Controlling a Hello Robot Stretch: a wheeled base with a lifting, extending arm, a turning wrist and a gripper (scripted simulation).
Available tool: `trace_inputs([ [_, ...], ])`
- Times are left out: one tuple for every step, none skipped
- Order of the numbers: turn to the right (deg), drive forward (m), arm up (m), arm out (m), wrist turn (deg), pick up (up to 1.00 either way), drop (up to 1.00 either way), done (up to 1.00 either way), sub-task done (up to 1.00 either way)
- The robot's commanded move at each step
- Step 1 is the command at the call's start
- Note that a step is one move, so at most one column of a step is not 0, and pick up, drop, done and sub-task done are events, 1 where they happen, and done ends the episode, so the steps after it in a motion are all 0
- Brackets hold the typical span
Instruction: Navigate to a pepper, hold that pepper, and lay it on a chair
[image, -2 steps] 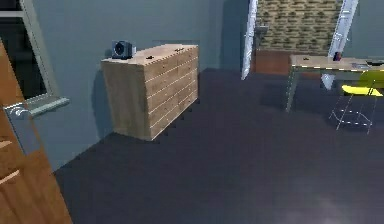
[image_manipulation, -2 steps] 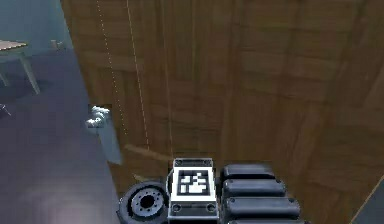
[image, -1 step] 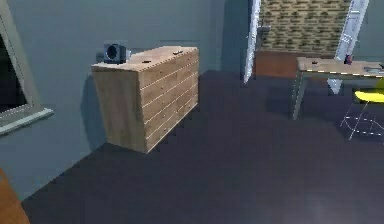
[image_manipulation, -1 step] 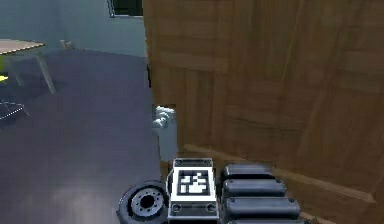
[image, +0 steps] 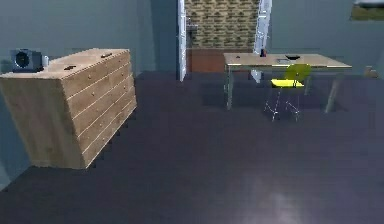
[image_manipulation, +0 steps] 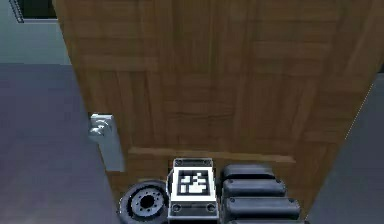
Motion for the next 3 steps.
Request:
trace_inputs([
  [0.0,1.00,0.00,0.00,0.0,0.00,0.00,0.00,0.00],
  [0.0,1.00,0.00,0.00,0.0,0.00,0.00,0.00,0.00],
  [3.0,0.00,0.00,0.00,0.0,0.00,0.00,0.00,0.00],
])
